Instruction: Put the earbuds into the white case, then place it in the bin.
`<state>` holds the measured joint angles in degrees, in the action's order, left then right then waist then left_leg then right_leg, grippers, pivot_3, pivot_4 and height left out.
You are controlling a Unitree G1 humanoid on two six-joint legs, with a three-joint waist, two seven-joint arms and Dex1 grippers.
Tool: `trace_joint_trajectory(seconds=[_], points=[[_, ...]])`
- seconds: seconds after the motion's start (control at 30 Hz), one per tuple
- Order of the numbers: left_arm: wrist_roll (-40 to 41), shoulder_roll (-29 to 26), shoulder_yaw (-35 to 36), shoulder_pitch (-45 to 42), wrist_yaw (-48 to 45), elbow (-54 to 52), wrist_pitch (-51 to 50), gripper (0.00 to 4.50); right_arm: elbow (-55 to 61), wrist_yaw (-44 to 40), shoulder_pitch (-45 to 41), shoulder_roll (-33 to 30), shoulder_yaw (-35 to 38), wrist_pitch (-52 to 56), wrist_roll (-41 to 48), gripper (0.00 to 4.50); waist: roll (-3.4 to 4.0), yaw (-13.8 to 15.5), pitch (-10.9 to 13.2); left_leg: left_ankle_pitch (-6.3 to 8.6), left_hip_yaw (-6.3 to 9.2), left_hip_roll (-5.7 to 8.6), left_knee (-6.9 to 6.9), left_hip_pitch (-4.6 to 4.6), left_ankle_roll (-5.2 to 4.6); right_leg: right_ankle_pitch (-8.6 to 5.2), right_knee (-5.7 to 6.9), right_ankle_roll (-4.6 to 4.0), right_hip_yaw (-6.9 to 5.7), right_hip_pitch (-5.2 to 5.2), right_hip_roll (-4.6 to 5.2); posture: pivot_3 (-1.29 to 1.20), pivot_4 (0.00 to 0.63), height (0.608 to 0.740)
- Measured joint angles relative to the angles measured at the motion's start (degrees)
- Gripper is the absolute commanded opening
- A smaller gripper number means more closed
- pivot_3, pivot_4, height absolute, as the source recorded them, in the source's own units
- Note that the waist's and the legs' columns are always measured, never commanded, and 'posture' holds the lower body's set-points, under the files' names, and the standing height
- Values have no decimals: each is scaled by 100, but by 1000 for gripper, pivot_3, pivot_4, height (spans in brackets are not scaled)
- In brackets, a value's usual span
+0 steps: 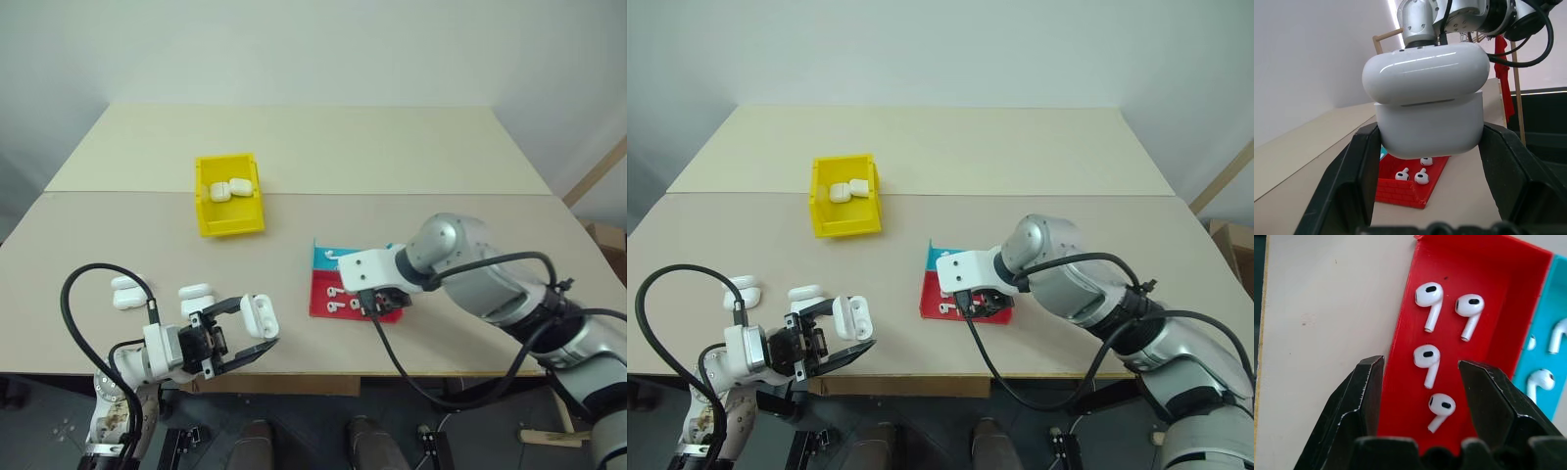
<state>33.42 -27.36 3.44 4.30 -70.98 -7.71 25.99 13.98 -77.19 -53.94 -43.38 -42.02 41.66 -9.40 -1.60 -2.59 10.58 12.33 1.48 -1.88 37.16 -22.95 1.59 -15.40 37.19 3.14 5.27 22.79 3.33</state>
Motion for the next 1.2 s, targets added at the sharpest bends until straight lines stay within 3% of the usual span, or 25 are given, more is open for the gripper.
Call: trace_joint_trajectory(seconds=[0.8,0.87,1.2], points=[[-75,52,11,268,106,-260,39,2738,-854,-213,-139,395,-140,-698,-491,2912,0,3,0,0,3,-1,0,0,0,1,1,-2,-5,1,-1,0,150,740],[-108,45,11,268,135,-260,39,2738,-866,-224,-123,399,-140,-732,-515,2532,0,3,0,0,3,-1,0,0,0,1,1,-2,-5,1,-1,0,150,740],[-186,-22,16,261,226,-259,30,2738,-896,-230,-51,451,-140,-803,-581,2532,0,3,0,0,3,-1,-1,0,0,1,1,-2,-5,1,-1,0,150,740]])
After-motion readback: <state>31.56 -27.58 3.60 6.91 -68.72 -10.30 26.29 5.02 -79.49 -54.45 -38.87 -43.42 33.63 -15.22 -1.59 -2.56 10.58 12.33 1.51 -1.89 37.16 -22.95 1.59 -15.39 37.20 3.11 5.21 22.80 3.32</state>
